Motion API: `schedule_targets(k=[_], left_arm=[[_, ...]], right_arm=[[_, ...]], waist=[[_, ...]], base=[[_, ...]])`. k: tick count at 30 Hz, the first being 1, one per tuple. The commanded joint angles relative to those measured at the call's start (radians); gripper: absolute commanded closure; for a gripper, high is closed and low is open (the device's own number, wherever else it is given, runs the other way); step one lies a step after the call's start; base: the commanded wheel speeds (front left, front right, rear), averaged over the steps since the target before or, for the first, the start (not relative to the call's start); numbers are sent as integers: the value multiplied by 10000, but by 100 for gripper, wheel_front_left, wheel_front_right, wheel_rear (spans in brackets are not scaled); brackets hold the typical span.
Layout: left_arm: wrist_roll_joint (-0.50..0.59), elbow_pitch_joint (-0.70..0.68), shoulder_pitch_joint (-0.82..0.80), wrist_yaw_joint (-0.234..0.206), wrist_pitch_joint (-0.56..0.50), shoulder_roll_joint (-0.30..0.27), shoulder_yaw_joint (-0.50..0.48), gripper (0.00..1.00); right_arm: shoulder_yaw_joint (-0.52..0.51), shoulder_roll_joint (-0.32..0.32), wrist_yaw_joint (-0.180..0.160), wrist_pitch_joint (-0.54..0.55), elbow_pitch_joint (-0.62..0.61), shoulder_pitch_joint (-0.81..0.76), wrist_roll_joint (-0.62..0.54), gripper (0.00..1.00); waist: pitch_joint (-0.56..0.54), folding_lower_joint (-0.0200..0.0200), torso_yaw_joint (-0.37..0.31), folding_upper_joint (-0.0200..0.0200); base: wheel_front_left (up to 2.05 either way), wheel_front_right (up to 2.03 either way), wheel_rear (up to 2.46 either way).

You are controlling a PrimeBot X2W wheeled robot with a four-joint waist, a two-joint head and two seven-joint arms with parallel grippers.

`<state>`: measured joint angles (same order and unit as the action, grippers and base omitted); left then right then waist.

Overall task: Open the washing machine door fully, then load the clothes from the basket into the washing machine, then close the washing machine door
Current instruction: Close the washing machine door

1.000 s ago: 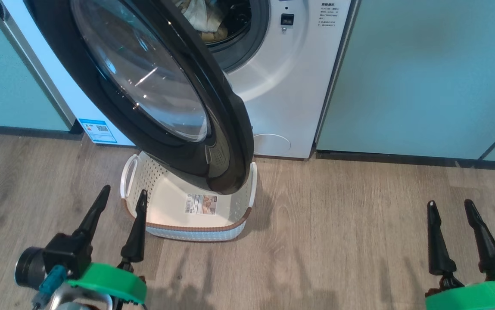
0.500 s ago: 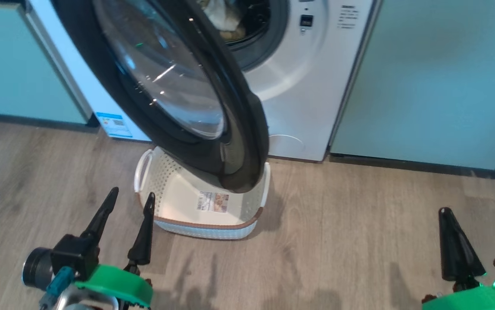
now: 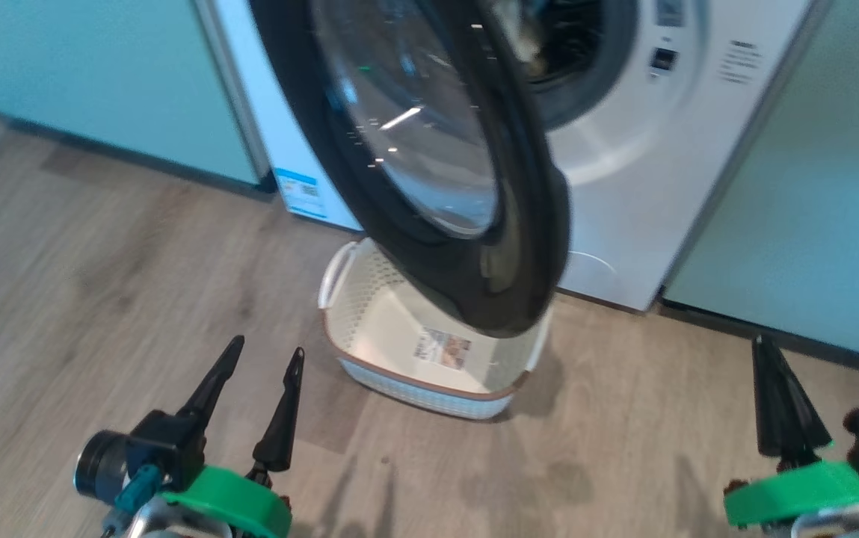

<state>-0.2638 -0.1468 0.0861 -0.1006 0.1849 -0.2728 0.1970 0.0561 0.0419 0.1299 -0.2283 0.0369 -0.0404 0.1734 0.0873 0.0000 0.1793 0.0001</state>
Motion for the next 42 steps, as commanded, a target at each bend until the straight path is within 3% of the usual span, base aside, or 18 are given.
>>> schedule_targets(k=[1, 8, 14, 22, 30, 42], left_arm=[[81, -246, -555, 2, 4, -71, -339, 0], [30, -208, -655, -11, 47, -107, -346, 0], [18, -231, -637, -73, 78, -134, -354, 0], [-56, -245, -709, -120, 160, -78, -321, 0], [-102, -300, -709, -216, 253, -73, -371, 0], [-159, -224, -782, -260, 386, -4, -312, 0]], right_arm=[[203, 83, 8, -48, -161, 689, -87, 100], [209, 112, 8, -174, 200, 2099, -199, 100], [391, 320, 8, -245, -245, 3727, -291, 100], [1833, 363, 8, -55, -1210, 5401, -266, 100], [3789, 396, 8, 613, -1267, 5290, 307, 100], [5272, 488, 8, 898, -193, 4105, 1063, 100]], waist=[[-80, 0, 491, -1], [-100, 0, 1184, -1], [-76, 0, 1432, -1], [-33, 0, 1610, -1], [98, 0, 1682, -1], [217, 0, 1587, -1]], base=[[0, 0, 0], [0, 0, 0], [0, 0, 0], [0, 0, 0], [0, 0, 0], [0, 0, 0]])
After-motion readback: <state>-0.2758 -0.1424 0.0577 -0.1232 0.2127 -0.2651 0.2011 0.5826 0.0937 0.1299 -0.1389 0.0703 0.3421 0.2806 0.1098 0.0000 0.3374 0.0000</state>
